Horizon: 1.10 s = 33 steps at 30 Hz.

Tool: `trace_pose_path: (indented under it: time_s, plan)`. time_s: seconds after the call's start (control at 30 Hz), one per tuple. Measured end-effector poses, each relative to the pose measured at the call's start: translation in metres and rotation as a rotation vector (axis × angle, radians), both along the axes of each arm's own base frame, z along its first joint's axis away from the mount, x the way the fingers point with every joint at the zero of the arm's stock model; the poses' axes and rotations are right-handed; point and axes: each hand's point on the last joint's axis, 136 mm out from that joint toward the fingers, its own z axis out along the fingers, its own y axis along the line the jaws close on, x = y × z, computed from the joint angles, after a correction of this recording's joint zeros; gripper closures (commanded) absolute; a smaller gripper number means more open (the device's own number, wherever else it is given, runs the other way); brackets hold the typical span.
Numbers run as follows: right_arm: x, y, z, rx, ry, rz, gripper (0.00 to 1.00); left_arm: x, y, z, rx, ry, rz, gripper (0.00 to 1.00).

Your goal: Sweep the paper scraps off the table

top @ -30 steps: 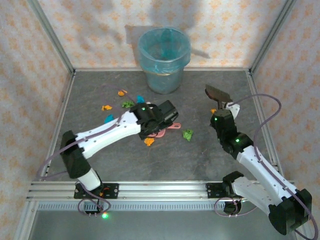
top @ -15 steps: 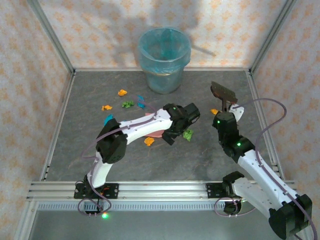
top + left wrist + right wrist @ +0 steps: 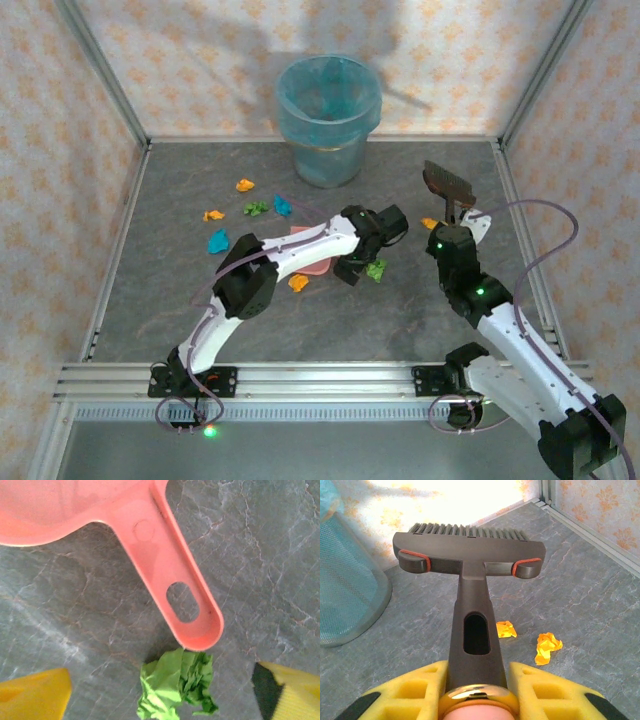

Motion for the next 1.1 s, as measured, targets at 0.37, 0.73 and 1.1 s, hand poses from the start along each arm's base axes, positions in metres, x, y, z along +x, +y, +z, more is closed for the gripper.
trace_pose_path:
  time_s: [0.37,0.73,1.1]
  plan:
    - [0.001,0.004,-0.002,0.012,0.002,0.02,1.0,0.016,0.014,-0.015,0.061,-0.015,0.05,0.29]
    - [0.001,0.004,-0.004,0.015,0.003,0.021,1.0,0.023,0.016,-0.017,0.088,-0.029,0.039,0.34]
    - [0.001,0.004,-0.004,0.015,0.003,0.021,1.0,0.028,0.018,-0.016,0.096,-0.03,0.013,0.48]
